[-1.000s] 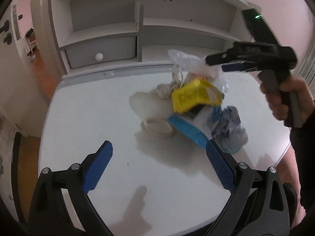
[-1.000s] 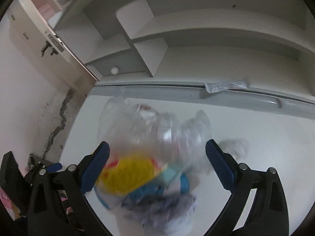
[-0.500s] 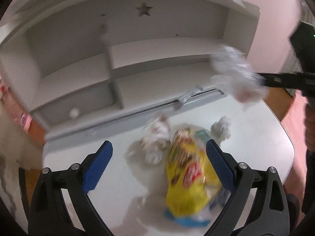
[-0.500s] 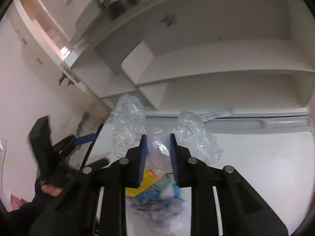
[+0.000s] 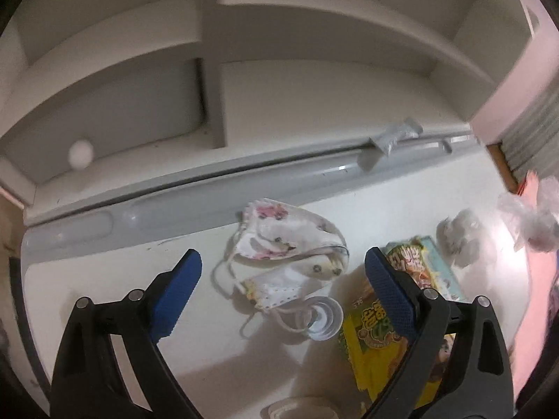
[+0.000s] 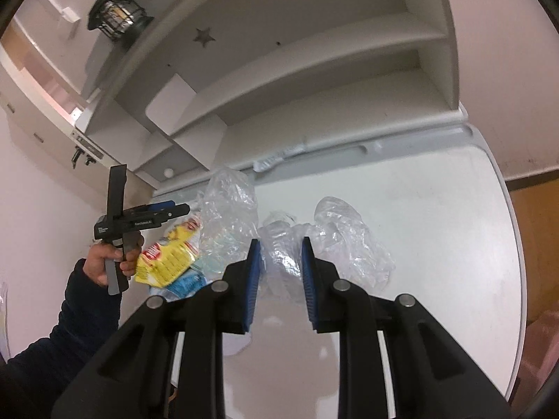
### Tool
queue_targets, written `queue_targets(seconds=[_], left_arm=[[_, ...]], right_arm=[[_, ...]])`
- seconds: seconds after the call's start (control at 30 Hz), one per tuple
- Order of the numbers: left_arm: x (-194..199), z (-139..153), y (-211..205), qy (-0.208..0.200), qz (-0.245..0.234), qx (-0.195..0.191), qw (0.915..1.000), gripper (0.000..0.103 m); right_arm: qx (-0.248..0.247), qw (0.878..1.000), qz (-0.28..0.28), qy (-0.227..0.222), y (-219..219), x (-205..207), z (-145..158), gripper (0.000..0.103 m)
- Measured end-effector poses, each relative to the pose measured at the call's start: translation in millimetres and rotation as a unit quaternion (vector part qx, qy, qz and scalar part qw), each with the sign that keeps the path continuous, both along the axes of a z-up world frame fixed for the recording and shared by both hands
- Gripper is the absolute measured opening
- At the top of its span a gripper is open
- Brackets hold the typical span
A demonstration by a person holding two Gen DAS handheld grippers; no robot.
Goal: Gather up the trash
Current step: 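Grasp the plastic wrap with the right tool while the left tool grasps the white mask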
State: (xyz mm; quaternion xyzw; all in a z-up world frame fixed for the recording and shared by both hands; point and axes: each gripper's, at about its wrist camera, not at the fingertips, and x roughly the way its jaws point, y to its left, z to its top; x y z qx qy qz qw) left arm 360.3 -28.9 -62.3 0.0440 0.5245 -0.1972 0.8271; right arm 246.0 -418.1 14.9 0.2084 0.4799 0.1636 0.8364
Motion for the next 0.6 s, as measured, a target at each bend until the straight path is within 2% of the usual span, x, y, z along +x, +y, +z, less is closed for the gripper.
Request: queue_targets(seconds=[0.1, 0.17, 0.23, 0.3, 0.37, 0.43, 0.47, 0.6], left_arm=[[2, -8, -9, -0.003, -0.011, 0.011, 0.9999, 0.091], [7, -15, -11, 0.000, -0.001, 0.018, 0.9998, 0.081], [10, -18, -10, 0.018, -0.001, -0.008, 0.9998, 0.072], [9, -18, -11, 0.018, -0.007, -0.017, 0.9997, 0.063], [9, -18, -9, 0.026, -0.007, -0.032, 0.9991, 0.048], [10, -19, -8, 0.031, -0.006, -0.044, 0.9985, 0.039], [9, -18, -8, 0.032, -0.007, -0.050, 0.9982, 0.029], [4, -2, -1, 0.015, 0.014, -0.061, 0.9979, 0.022]], right_arm=[[0.004, 1.000, 0.000, 0.004, 1, -6, -6, 0.023], [0.004, 1.000, -0.002, 0.005, 2, -10, -7, 0.023], [-0.001, 1.000, -0.005, 0.005, 2, -15, -6, 0.023], [-0.005, 1.000, -0.010, 0.005, 1, -19, -5, 0.023], [-0.005, 1.000, -0.016, 0.005, 0, -24, -3, 0.023], [-0.004, 1.000, -0.021, 0.002, -2, -32, 0, 0.023], [-0.003, 1.000, -0.023, 0.001, -3, -35, 1, 0.023], [-0.002, 0.999, -0.035, -0.005, -7, -49, 7, 0.023]])
